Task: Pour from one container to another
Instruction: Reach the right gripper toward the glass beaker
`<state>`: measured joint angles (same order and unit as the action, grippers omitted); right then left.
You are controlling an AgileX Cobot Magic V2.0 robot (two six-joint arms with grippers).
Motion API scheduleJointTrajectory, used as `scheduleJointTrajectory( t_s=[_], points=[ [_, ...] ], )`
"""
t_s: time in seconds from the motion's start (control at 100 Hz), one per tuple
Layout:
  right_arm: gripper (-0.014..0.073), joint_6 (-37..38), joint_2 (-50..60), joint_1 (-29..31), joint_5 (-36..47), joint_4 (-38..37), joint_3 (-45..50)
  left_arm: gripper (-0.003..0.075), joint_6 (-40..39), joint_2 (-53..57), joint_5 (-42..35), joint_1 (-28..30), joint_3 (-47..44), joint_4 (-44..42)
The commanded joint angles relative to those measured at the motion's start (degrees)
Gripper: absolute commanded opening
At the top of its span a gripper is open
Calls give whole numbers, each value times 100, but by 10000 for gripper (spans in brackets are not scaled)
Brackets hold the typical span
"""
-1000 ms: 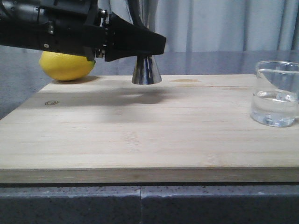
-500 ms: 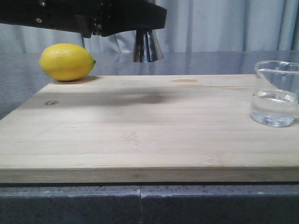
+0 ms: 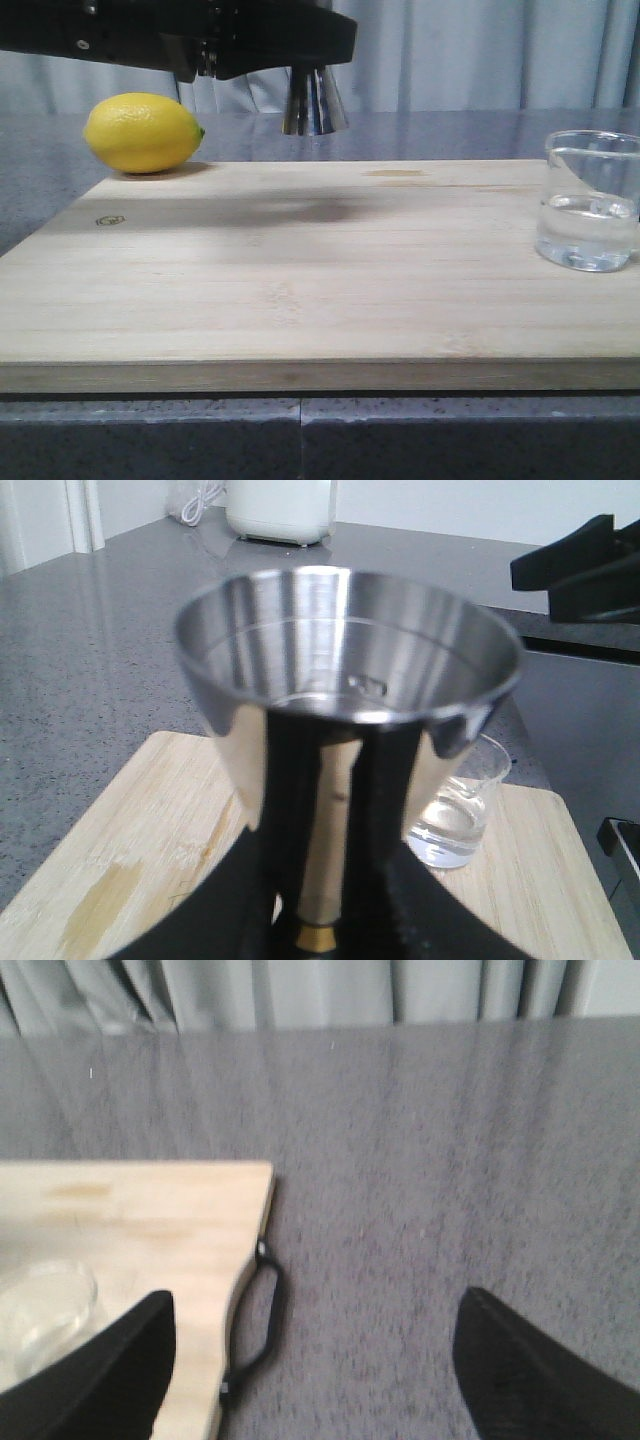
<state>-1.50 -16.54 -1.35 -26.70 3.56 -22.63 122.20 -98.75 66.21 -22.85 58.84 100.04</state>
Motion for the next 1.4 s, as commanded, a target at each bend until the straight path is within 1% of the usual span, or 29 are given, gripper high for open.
scheduleJointTrajectory(
  t_s=[0.0,0.09,0.18,0.31,0.41,0.46,0.62,0.77,1.03,1.19,1.39],
  points=[
    [501,-566,-23,-19,337,137,-43,-19,-59,305,392,-45,173,369],
    [501,-914,-23,-19,781,149,86,-19,-59,305,392,-45,173,356],
    [501,-915,-33,-19,1201,212,256,-19,-59,305,392,-45,173,356],
    [501,-925,-33,-19,1233,335,533,-19,-59,305,392,-45,173,347],
    [501,-950,-33,-19,1295,756,643,-19,-59,305,392,-45,173,347],
    [501,-950,-33,-49,1279,792,643,-19,-59,305,392,-45,173,344],
    [501,-950,-33,-464,1254,1092,657,-19,-59,305,392,-45,173,344],
    [501,-950,-45,-1019,1059,1081,680,-19,-59,305,392,-45,173,344],
    [501,-950,-83,-1755,1230,1081,933,-19,-59,305,392,-45,173,284],
    [501,-950,-385,-1842,1551,1081,988,-19,-59,305,392,-45,173,244],
    [501,-950,-1215,-1842,2210,1081,988,-19,-59,305,392,-45,173,183]
  ],
)
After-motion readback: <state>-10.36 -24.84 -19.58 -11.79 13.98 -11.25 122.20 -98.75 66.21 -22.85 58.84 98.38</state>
